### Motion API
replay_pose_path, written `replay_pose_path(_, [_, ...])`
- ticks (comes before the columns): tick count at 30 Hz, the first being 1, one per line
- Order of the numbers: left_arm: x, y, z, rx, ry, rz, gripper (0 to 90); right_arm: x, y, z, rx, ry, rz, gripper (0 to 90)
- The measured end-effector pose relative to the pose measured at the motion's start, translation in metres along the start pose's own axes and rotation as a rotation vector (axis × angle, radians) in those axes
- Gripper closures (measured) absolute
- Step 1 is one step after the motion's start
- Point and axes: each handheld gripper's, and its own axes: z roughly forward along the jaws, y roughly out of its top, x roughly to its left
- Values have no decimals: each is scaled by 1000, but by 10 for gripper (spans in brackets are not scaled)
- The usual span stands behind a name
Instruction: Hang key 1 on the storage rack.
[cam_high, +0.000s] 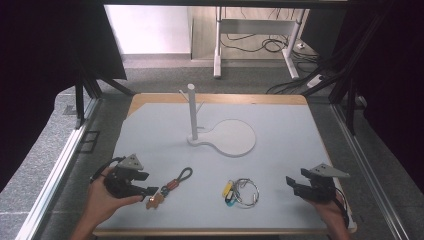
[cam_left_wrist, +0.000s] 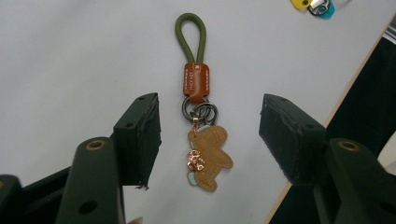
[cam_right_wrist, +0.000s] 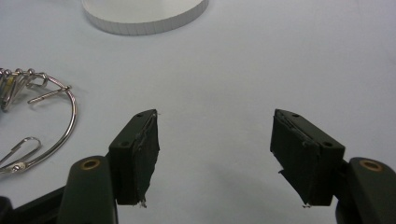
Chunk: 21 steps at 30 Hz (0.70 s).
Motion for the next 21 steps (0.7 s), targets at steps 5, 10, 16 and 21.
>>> replay_pose_path(5, [3, 10, 9, 38, -16, 2, 407, 0, 0, 0, 11, -3, 5, 332])
replay_pose_path(10, [4, 20, 23, 104, -18, 17, 422, 0, -2, 3, 28, -9, 13, 332])
replay_pose_path(16, [6, 27, 32, 125, -25, 8, 436, 3, -2, 5, 40, -6, 3, 333])
replay_pose_path(21, [5, 30, 37, 138, -42, 4, 451, 6, -2, 6, 45, -4, -4, 333])
